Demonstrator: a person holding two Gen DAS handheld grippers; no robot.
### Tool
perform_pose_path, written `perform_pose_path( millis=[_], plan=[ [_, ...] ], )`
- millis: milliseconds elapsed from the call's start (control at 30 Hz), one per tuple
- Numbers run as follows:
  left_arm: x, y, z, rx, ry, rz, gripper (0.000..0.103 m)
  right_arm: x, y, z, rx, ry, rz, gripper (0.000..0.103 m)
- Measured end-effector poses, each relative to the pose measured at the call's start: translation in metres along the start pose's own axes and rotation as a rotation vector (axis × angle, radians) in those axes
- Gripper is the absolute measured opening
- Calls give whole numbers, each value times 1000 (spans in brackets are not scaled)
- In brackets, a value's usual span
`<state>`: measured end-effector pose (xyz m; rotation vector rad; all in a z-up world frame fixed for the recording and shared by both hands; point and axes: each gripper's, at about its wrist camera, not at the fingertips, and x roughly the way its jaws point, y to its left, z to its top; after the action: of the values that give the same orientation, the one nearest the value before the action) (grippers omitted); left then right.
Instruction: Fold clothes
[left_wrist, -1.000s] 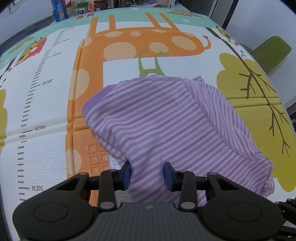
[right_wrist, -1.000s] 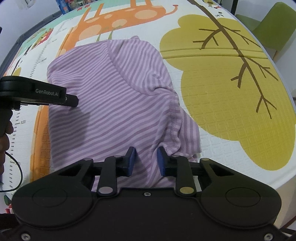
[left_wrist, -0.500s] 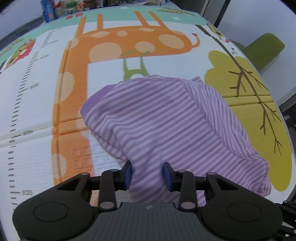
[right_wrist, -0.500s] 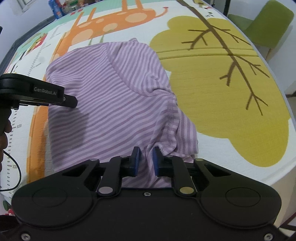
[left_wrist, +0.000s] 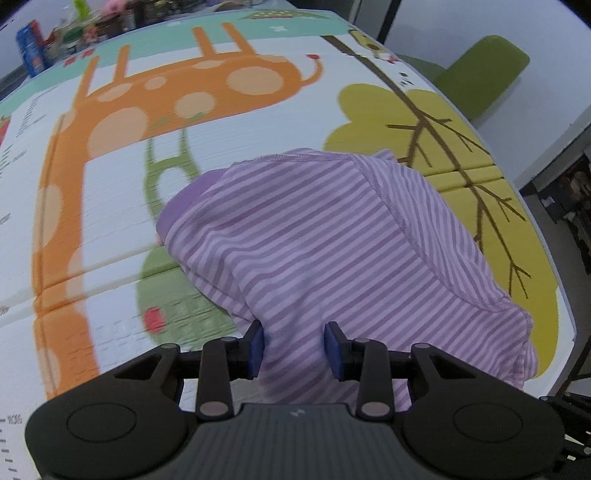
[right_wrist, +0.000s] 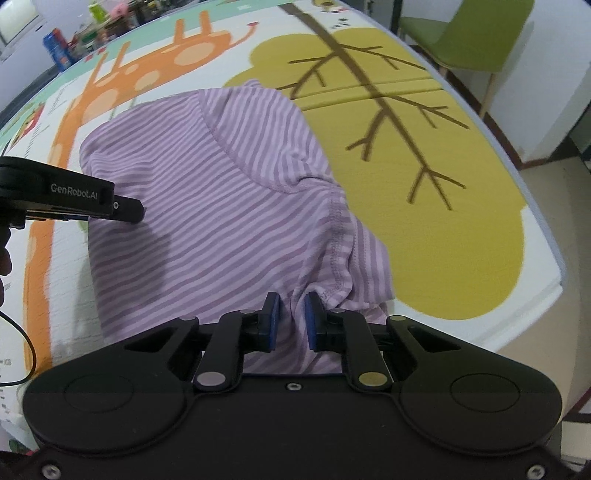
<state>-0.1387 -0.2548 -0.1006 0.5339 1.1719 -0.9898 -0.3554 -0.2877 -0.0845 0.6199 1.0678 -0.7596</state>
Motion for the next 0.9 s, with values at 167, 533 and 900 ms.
perform_pose_path(
  millis=[167, 533, 900],
  plan=[
    [6, -20, 6, 30, 3, -6, 37, 0, -18, 1, 34, -10, -24, 14],
    [17, -64, 21, 111, 9, 14, 37, 3, -55, 6, 92, -21, -42, 14],
    [27, -99, 32, 160, 8, 14, 38, 4, -90, 11, 133, -36, -44, 14]
  ],
)
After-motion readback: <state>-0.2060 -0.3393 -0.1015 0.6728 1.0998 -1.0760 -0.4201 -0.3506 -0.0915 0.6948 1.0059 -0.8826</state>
